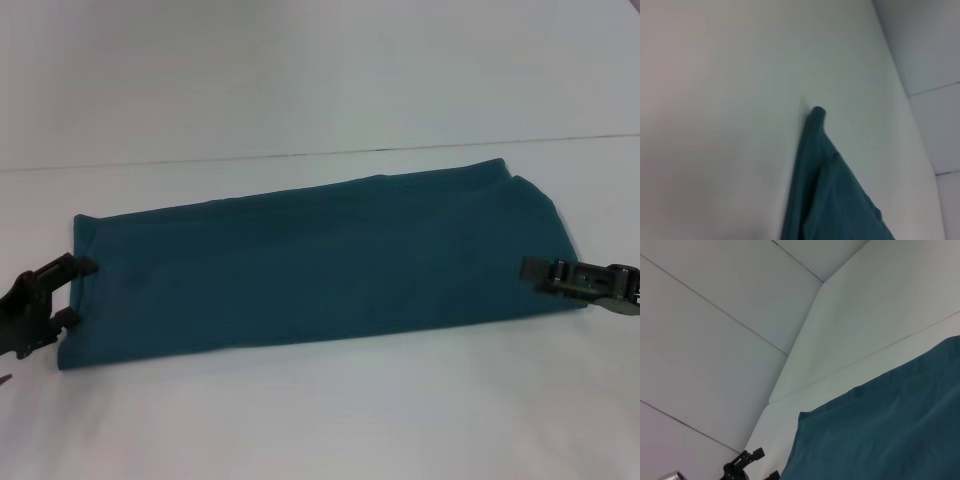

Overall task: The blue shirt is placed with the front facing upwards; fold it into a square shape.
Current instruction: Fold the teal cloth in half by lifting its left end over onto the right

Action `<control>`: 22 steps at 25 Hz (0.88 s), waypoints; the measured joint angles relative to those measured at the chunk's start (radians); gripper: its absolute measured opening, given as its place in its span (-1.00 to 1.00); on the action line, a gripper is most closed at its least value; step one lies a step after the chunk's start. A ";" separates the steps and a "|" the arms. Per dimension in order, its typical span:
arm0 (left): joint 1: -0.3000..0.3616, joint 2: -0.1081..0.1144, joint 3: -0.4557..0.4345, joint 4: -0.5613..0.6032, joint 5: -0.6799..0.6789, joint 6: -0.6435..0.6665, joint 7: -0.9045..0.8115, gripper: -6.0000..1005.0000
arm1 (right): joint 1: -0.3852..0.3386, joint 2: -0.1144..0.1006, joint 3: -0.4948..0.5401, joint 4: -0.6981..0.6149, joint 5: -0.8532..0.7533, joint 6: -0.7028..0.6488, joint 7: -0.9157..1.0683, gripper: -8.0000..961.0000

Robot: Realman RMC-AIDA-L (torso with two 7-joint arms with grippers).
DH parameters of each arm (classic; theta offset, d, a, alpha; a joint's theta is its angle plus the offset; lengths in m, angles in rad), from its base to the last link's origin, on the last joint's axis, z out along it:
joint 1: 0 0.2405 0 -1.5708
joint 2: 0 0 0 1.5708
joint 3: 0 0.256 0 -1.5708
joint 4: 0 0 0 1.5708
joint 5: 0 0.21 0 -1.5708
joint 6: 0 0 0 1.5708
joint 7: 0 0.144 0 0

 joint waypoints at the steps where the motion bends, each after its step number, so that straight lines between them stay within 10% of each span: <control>1: 0.001 -0.002 0.000 -0.002 0.000 -0.006 0.000 0.78 | 0.000 0.000 0.003 0.000 0.000 0.000 0.000 0.87; 22: -0.050 0.015 0.077 0.181 0.117 0.071 0.315 0.78 | -0.002 -0.008 0.012 0.001 -0.009 0.009 -0.015 0.87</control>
